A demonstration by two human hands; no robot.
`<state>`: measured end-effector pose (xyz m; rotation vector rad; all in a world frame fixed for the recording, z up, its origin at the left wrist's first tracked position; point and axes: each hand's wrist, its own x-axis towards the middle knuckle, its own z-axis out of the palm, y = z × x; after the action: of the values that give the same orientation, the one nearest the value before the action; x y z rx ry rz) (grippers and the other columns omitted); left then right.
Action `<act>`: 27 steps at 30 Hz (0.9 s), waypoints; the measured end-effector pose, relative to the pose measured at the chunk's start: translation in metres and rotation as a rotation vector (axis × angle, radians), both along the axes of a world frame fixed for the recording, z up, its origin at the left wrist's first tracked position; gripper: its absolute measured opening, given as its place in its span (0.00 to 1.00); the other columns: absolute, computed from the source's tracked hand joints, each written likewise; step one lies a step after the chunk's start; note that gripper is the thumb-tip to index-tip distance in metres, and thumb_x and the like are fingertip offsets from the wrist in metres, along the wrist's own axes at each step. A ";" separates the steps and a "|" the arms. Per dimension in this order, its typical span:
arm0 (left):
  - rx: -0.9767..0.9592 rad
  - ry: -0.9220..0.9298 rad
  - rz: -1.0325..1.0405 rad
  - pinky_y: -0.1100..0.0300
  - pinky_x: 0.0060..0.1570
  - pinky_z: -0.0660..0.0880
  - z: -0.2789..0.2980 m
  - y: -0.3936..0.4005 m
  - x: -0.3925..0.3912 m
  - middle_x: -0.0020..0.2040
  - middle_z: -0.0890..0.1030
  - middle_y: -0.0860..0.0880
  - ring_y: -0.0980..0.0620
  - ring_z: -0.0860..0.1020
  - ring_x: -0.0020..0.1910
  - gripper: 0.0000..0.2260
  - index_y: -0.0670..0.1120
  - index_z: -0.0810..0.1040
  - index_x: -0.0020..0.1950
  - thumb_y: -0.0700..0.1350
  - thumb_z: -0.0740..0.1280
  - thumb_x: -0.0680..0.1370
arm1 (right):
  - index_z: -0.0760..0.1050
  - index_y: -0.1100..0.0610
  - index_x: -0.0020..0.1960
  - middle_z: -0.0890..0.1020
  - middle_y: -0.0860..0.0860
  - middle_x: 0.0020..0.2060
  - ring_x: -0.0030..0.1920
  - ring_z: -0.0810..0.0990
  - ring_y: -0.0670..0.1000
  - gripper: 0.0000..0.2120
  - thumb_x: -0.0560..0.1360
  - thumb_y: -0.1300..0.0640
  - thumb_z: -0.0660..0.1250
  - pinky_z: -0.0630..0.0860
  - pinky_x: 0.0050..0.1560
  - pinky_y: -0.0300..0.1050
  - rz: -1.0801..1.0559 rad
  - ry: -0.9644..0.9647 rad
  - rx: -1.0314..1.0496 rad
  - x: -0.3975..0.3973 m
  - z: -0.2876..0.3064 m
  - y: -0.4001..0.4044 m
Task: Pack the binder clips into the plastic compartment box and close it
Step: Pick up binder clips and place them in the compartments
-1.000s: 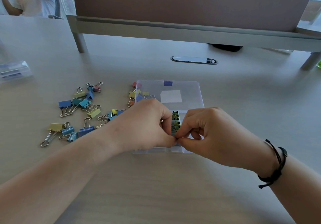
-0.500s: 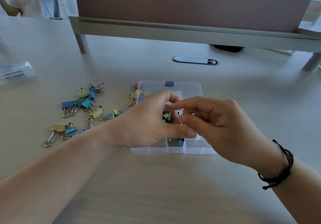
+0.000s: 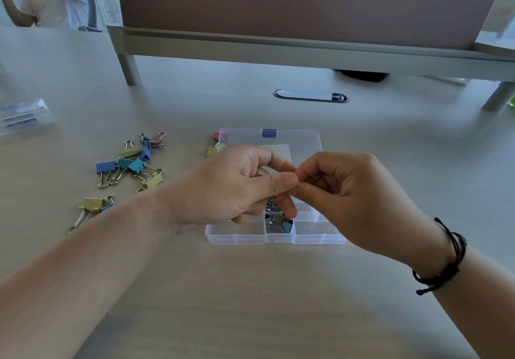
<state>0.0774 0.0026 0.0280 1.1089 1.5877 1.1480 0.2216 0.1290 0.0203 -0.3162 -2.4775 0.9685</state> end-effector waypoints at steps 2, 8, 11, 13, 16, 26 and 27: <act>-0.013 0.184 0.007 0.64 0.24 0.62 0.002 -0.002 -0.004 0.38 0.86 0.50 0.53 0.63 0.26 0.10 0.44 0.81 0.53 0.48 0.67 0.78 | 0.79 0.51 0.38 0.73 0.44 0.22 0.22 0.66 0.44 0.08 0.74 0.51 0.72 0.63 0.25 0.31 -0.008 -0.077 0.020 0.000 0.001 0.001; -0.059 0.635 -0.054 0.58 0.32 0.70 0.004 -0.007 -0.012 0.29 0.79 0.57 0.55 0.71 0.28 0.05 0.52 0.85 0.42 0.53 0.75 0.73 | 0.80 0.51 0.39 0.75 0.37 0.22 0.24 0.73 0.41 0.06 0.74 0.53 0.72 0.66 0.26 0.28 0.043 -0.282 0.024 0.001 0.000 0.002; -0.076 0.617 -0.096 0.67 0.27 0.63 0.002 -0.007 -0.008 0.24 0.72 0.57 0.58 0.66 0.24 0.04 0.48 0.85 0.40 0.47 0.76 0.73 | 0.81 0.50 0.40 0.78 0.38 0.25 0.26 0.76 0.40 0.05 0.74 0.53 0.73 0.68 0.28 0.29 0.072 -0.314 0.060 0.001 -0.003 -0.001; -0.081 0.611 -0.093 0.68 0.25 0.62 -0.001 -0.007 -0.007 0.23 0.70 0.56 0.58 0.65 0.23 0.04 0.47 0.84 0.39 0.45 0.76 0.73 | 0.82 0.50 0.39 0.79 0.39 0.28 0.28 0.77 0.41 0.05 0.73 0.53 0.73 0.70 0.30 0.29 0.077 -0.311 0.073 0.002 -0.005 -0.002; -0.086 0.644 -0.066 0.69 0.25 0.61 -0.003 -0.007 -0.006 0.22 0.69 0.56 0.58 0.65 0.22 0.05 0.47 0.83 0.38 0.46 0.77 0.72 | 0.81 0.51 0.38 0.77 0.36 0.25 0.27 0.76 0.40 0.06 0.73 0.55 0.73 0.69 0.29 0.29 0.076 -0.301 0.076 0.001 -0.005 -0.004; -0.129 0.633 -0.021 0.66 0.26 0.63 -0.009 -0.001 -0.004 0.22 0.71 0.57 0.59 0.66 0.22 0.06 0.48 0.81 0.36 0.44 0.76 0.70 | 0.80 0.49 0.34 0.75 0.42 0.27 0.30 0.74 0.44 0.07 0.70 0.55 0.73 0.68 0.30 0.33 0.113 -0.227 0.228 0.002 -0.010 0.000; -0.132 0.637 -0.022 0.65 0.27 0.64 -0.010 -0.001 -0.004 0.23 0.72 0.56 0.58 0.67 0.23 0.06 0.48 0.81 0.36 0.45 0.76 0.70 | 0.81 0.48 0.36 0.76 0.42 0.29 0.31 0.74 0.46 0.06 0.70 0.55 0.73 0.69 0.30 0.34 0.141 -0.225 0.249 0.003 -0.010 0.002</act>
<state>0.0730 0.0017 0.0182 1.4877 2.0851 0.6863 0.2242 0.1310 0.0107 -0.1790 -2.8215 0.6977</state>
